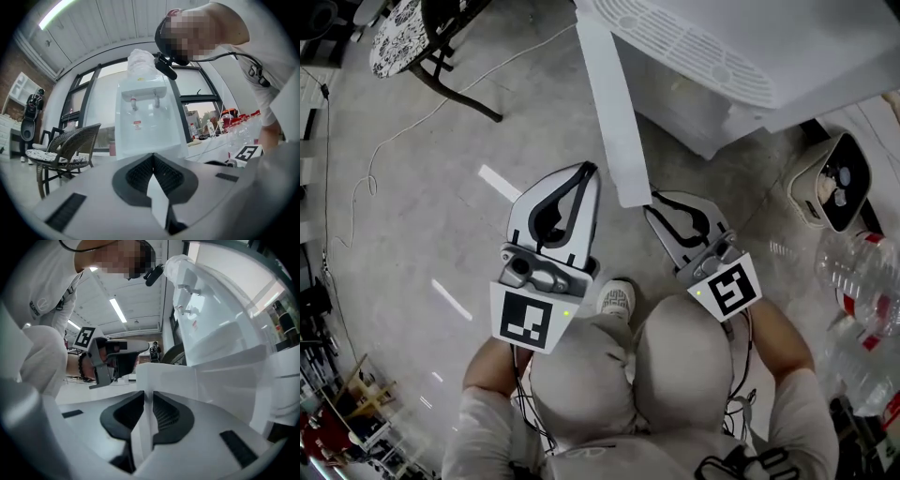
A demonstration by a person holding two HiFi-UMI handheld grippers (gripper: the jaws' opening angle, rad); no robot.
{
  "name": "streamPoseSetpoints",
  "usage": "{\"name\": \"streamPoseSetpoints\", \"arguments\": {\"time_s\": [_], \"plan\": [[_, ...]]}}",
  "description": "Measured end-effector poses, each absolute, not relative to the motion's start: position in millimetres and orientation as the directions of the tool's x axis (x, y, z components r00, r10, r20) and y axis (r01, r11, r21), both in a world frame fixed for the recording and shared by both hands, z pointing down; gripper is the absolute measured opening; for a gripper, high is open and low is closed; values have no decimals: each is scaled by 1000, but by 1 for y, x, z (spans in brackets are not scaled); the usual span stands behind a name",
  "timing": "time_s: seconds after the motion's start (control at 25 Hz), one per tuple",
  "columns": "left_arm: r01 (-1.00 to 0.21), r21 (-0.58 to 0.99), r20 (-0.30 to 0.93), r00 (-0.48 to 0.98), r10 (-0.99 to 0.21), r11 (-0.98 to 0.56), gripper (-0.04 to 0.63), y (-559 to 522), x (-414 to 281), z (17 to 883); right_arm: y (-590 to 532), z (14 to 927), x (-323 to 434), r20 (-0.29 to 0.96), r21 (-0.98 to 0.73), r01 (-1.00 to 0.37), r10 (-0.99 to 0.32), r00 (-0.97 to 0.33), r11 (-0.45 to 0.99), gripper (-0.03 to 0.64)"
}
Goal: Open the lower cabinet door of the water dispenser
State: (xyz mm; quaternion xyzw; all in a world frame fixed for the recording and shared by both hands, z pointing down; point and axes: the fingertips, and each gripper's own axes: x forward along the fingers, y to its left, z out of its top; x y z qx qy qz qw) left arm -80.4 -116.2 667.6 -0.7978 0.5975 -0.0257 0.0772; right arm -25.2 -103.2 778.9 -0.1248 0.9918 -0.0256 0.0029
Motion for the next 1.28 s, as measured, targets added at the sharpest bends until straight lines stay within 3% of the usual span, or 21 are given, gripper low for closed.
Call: {"name": "streamPoseSetpoints", "arguments": {"time_s": [0.52,1.28], "plan": [[-974,-213,-27,91,-995,-83,2,-70,-171,663,-62,785,-159,12,-29,15,15,-1000,999,72],[-983,-152,-25,-96,-995,99,2,-27,-250,700,-77,778,-269,-31,-41,-9,-10,-999,999,54]]}}
